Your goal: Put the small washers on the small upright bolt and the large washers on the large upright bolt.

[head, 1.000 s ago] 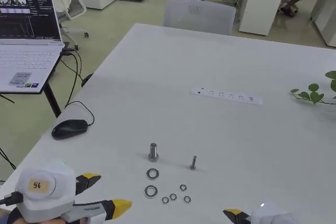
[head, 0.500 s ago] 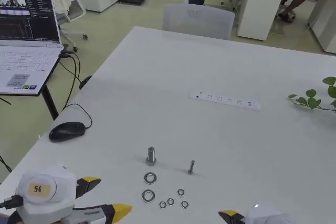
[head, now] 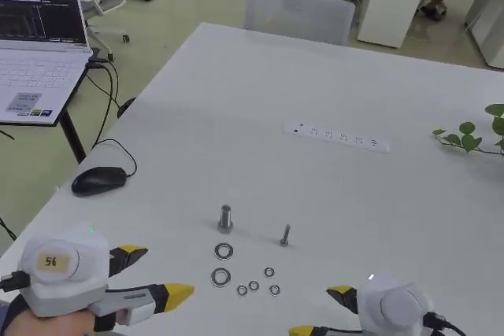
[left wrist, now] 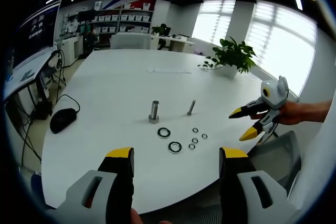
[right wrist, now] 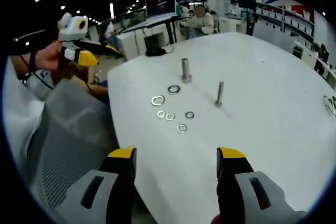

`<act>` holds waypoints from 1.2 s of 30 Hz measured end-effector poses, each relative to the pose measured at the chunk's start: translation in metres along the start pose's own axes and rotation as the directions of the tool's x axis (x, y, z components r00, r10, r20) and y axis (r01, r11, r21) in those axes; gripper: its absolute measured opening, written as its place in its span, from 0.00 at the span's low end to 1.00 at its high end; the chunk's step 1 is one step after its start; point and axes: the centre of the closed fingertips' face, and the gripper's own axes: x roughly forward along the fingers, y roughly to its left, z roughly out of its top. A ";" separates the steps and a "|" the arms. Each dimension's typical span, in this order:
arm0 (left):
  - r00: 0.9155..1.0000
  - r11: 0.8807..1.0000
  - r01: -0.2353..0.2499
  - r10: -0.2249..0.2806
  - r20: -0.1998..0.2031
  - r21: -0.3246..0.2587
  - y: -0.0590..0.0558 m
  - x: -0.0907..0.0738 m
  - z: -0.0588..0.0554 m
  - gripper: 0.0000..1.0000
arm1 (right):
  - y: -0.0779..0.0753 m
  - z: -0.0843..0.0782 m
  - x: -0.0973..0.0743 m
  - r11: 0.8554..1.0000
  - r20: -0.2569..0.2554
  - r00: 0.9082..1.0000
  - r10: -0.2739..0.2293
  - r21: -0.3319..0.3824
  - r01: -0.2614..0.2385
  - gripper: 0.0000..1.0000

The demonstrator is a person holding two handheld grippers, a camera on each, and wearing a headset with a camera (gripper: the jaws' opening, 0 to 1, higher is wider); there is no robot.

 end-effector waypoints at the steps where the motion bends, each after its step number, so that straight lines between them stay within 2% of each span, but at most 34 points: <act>1: 1.000 1.000 0.001 -0.001 0.000 -0.001 0.000 0.001 0.000 0.65 | -0.002 0.000 0.001 1.000 -0.011 1.000 0.000 -0.014 0.000 0.63; 2: 1.000 1.000 0.003 -0.003 0.001 -0.003 0.000 0.002 0.000 0.65 | -0.004 -0.001 0.003 1.000 -0.030 1.000 0.001 -0.031 -0.002 0.62; 6: 1.000 1.000 0.005 -0.005 -0.001 0.004 0.000 0.005 0.002 0.65 | -0.010 0.004 0.010 0.997 -0.053 0.999 0.008 -0.078 -0.012 0.57; 14: 1.000 1.000 -0.001 0.001 0.005 0.008 0.004 0.006 0.007 0.65 | -0.018 0.015 0.026 0.995 -0.069 0.997 0.021 -0.092 -0.028 0.49; 22: 1.000 1.000 -0.006 0.006 0.009 0.010 0.006 0.005 0.009 0.65 | -0.008 0.018 0.045 0.985 -0.116 0.991 0.065 -0.153 -0.082 0.35; 25: 1.000 1.000 -0.006 0.006 0.007 0.009 0.006 0.005 0.008 0.65 | -0.005 0.015 0.052 0.983 -0.141 0.987 0.077 -0.153 -0.099 0.35; 28: 1.000 1.000 -0.005 0.005 0.005 0.007 0.006 0.004 0.007 0.65 | -0.003 0.011 0.061 0.974 -0.178 0.981 0.082 -0.192 -0.116 0.33; 36: 1.000 1.000 -0.003 0.002 0.002 0.012 0.007 0.006 0.009 0.65 | -0.005 0.010 0.074 0.969 -0.207 0.975 0.085 -0.212 -0.130 0.27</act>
